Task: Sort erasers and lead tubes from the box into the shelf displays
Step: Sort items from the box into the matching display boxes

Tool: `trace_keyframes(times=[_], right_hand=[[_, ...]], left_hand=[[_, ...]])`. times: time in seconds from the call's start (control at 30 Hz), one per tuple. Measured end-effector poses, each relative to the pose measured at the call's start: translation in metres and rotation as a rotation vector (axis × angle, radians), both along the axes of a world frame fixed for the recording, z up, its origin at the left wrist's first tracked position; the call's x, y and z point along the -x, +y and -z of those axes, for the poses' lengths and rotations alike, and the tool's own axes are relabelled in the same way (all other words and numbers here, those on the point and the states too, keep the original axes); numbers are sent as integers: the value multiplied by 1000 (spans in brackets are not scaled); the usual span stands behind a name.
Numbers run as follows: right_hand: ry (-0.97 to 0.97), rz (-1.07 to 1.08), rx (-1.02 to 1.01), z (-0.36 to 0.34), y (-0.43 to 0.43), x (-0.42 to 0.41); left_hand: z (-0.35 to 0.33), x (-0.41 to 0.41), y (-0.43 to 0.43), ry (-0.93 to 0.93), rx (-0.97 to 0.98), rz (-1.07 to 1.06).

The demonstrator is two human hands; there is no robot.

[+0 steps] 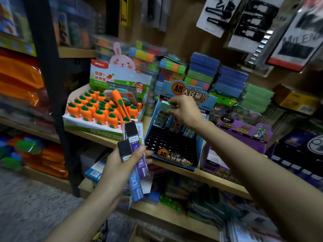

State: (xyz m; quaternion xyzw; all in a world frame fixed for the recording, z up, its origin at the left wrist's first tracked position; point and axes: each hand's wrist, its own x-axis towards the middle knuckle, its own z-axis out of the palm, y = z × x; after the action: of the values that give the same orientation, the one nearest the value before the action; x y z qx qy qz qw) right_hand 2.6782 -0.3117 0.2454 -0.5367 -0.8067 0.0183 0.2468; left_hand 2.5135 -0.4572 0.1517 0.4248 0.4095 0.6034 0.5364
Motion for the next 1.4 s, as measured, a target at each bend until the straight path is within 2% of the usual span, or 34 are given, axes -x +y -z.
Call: trace_keyframes(times=[0.33, 0.43, 0.6, 0.67, 0.8, 0.87, 0.93, 1.03, 1.13, 1.23, 1.33, 1.4], right_hand=[[-85, 29, 73, -10, 9, -4], [-171, 46, -23, -3, 6, 1], [-353, 82, -319, 17, 6, 7], [-411, 99, -345, 20, 9, 6], [-407, 95, -313, 16, 4, 2], [-295, 79, -276, 14, -11, -2], [-63, 40, -191, 17, -38, -7], [264, -32, 58, 32, -92, -20], [428, -60, 250, 50, -143, -38], [572, -34, 256, 58, -169, -59], [832, 32, 283, 52, -178, -82], [873, 134, 313, 46, -180, -99]], left_hand=[[-1, -2, 2, 7, 20, 1], [-1, -2, 3, 5, 22, 2], [-1, -3, 3, 17, 14, 0], [-2, -4, 3, 14, 8, 6], [-2, -8, 3, 10, 6, 17], [-3, -12, 2, 2, 7, 23], [-4, -19, 1, -20, 11, 32], [-7, -31, 0, -76, 18, 38], [-12, -50, -2, -101, 19, 58], [-14, -74, -8, -77, 48, 149], [-14, -102, -17, 28, 53, 303], [-15, -121, -23, 45, 37, 418]])
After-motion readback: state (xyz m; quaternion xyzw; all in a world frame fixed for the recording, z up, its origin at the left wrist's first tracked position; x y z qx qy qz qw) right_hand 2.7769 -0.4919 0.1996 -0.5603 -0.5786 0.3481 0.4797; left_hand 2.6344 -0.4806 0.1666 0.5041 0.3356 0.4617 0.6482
